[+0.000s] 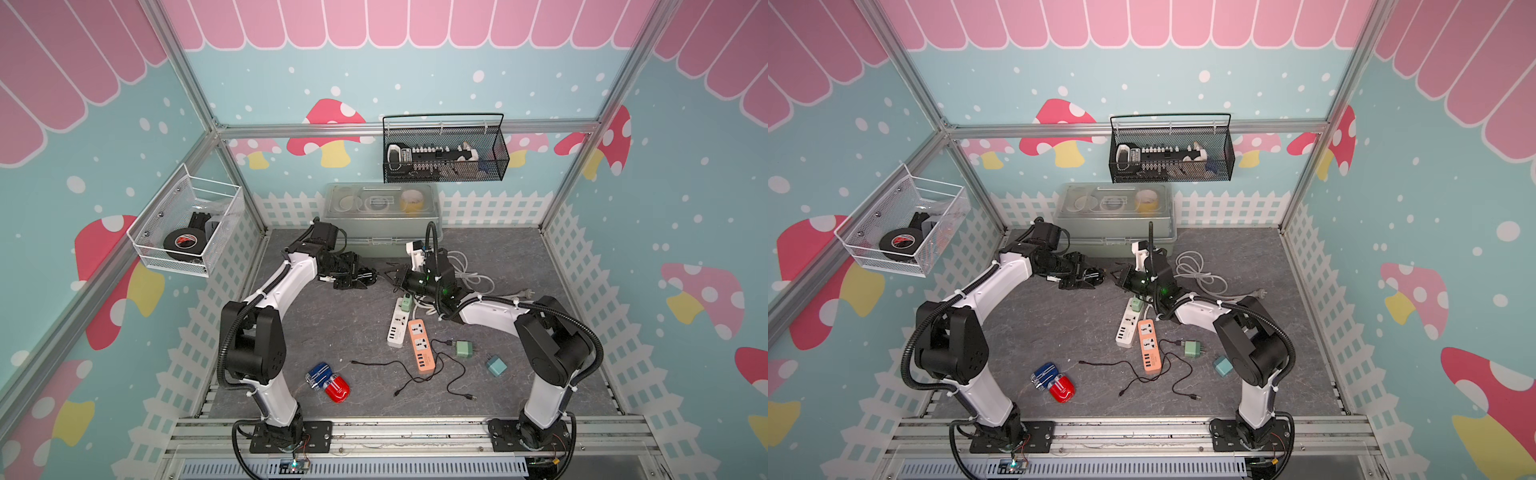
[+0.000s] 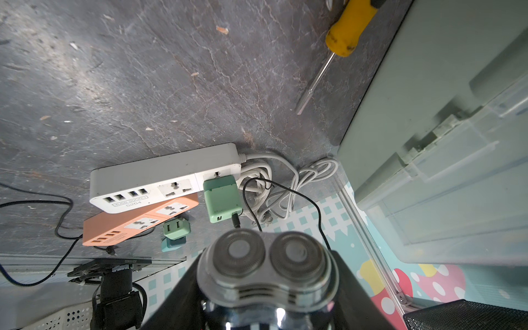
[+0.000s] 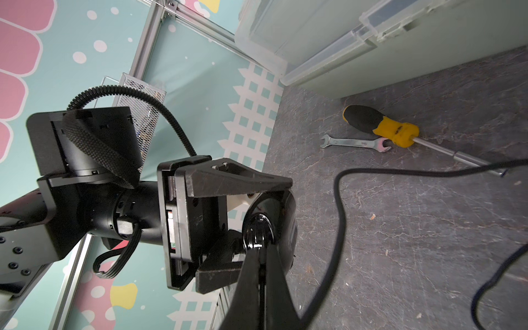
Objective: Charge the electric shaver
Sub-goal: Insert the charging cable into the electric shaver.
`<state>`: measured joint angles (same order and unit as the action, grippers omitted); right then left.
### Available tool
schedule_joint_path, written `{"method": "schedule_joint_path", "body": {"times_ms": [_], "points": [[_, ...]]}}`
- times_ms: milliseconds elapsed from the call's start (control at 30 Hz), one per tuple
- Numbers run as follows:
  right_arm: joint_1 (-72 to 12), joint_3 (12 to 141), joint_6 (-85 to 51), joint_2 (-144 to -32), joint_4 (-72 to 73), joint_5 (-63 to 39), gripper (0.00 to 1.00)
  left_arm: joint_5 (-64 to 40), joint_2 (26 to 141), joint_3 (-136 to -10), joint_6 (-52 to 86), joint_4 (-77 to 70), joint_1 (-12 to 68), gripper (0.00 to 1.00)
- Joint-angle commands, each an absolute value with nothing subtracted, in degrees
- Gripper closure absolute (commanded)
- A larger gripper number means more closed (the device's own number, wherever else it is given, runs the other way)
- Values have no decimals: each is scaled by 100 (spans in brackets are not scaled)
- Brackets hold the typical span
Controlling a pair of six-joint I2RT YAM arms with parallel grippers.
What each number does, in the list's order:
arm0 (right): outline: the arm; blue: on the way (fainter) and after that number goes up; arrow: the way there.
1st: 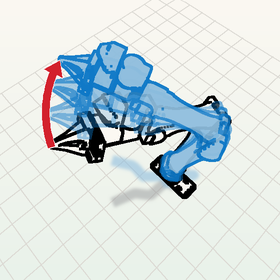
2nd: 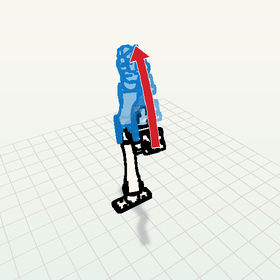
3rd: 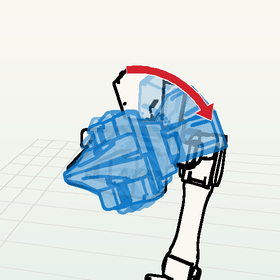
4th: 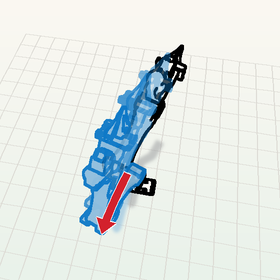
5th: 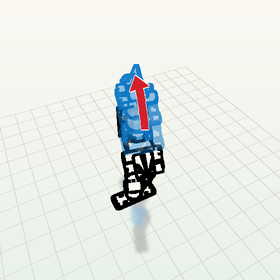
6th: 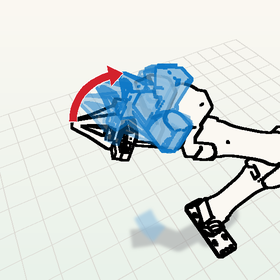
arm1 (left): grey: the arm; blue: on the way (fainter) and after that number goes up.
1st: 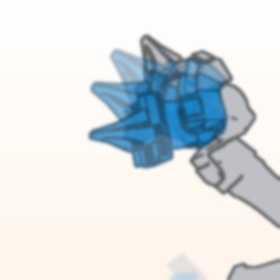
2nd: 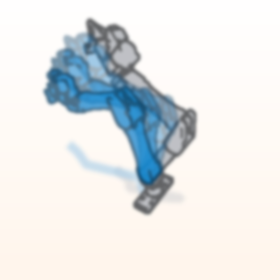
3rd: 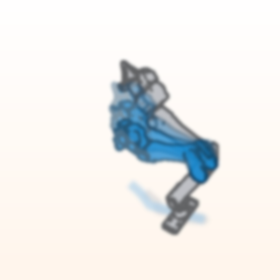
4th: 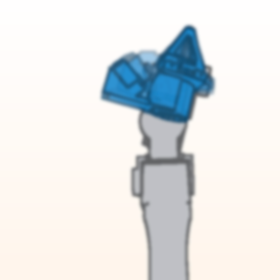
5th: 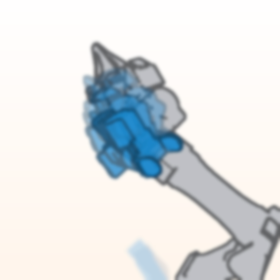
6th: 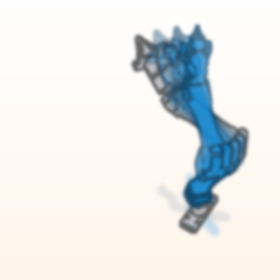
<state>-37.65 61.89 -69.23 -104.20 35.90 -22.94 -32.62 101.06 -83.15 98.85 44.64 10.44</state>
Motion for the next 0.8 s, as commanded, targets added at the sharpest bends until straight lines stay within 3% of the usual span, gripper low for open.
{"method": "schedule_joint_path", "body": {"times_ms": [0,767], "points": [[-3806,6109,-6891,-10430,3605,-2332,100,-3316,10127,-8314,10062,4348,1081,100],[-3892,5939,-6840,-10283,3410,-2252,100,-3281,10117,-8272,10109,4314,1095,100]]}}
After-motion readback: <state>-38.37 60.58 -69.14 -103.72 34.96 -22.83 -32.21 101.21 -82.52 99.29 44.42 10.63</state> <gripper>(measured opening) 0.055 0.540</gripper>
